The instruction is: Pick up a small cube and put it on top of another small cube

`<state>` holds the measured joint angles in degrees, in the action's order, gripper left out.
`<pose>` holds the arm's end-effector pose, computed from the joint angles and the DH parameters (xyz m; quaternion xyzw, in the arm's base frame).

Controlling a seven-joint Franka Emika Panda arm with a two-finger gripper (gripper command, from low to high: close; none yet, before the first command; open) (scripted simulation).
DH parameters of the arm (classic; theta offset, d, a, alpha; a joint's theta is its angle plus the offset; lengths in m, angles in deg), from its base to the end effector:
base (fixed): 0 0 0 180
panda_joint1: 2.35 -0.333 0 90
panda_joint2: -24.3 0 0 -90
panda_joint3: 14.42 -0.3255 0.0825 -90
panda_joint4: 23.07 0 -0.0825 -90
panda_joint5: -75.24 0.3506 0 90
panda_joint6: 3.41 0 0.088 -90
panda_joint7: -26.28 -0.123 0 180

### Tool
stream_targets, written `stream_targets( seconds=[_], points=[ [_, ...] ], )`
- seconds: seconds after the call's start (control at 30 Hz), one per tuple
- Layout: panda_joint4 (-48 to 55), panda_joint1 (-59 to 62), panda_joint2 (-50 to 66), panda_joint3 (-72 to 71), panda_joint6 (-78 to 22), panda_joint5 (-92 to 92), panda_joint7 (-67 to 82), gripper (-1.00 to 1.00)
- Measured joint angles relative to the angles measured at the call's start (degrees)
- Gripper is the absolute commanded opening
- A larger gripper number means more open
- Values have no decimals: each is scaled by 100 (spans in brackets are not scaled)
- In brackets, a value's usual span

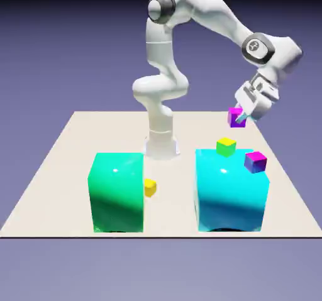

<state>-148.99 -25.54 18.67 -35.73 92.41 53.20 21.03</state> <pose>0.3338 0.2715 0.4168 0.8812 0.3729 -0.1092 0.2694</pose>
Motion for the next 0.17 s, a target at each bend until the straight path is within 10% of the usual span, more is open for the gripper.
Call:
stream_targets(
  seconds=[0.07, 0.1, 0.17],
  points=[
    [-415, 55, 18, 66, 439, -80, -74, -100],
    [-486, 54, 22, 77, 514, -94, -86, 100],
    [-487, 50, 22, 77, 519, -106, -89, 100]
  ],
)
